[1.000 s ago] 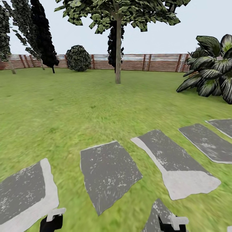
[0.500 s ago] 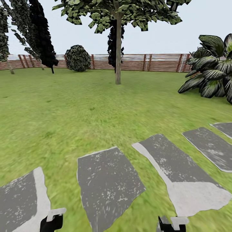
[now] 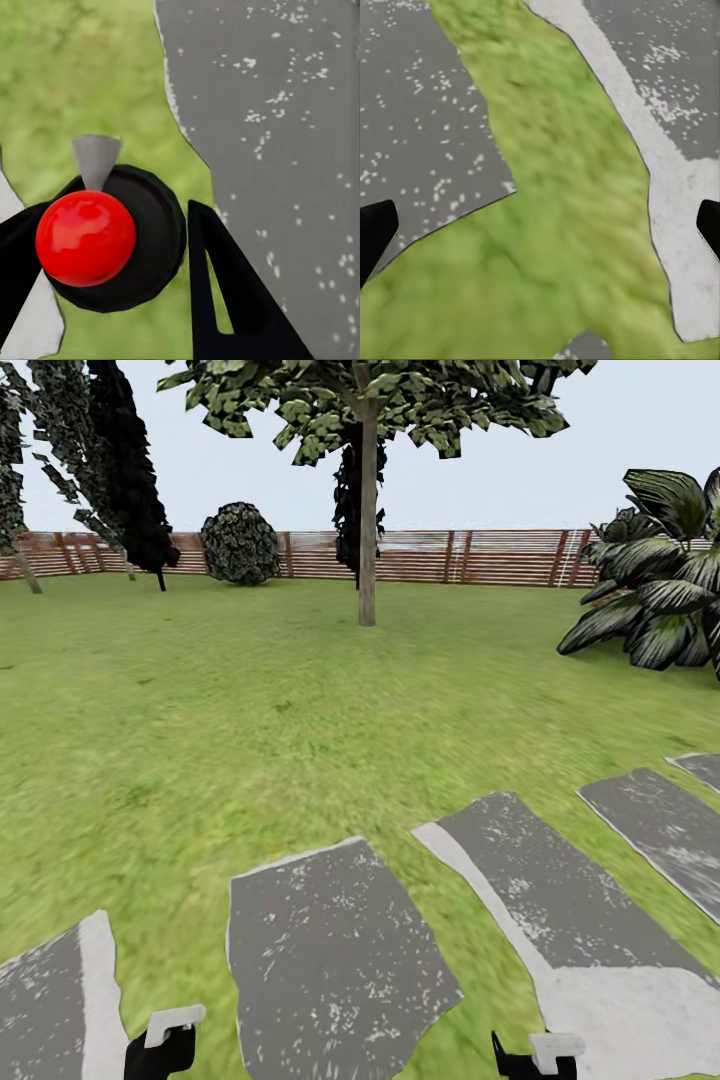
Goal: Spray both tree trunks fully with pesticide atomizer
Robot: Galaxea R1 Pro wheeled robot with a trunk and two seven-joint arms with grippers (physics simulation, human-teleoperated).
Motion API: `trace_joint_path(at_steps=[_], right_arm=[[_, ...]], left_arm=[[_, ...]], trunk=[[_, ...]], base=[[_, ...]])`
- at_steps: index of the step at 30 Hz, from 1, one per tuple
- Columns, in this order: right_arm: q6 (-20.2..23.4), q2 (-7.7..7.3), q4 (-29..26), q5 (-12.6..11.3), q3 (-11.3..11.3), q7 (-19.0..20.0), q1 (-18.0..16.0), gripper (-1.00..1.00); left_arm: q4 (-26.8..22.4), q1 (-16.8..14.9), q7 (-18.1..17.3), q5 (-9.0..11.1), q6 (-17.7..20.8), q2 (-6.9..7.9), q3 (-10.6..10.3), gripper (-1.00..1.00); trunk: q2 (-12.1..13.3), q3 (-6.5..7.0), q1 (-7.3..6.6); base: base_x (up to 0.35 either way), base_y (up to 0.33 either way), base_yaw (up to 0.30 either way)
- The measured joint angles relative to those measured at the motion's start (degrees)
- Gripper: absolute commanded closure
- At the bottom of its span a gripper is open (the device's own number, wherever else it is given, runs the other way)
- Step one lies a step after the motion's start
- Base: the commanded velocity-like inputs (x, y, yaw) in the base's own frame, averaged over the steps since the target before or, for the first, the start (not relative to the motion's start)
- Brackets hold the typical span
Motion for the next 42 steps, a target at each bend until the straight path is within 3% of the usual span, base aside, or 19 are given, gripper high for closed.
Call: trace_joint_path(at_steps=[42], right_arm=[[0.00,0.00,0.00,0.08,0.00,0.00,0.00,-1.00]], left_arm=[[0.04,0.00,0.00,0.00,0.04,0.00,0.00,1.00]], trunk=[[0.00,0.00,0.00]], base=[[0.338,0.000,0.000]])
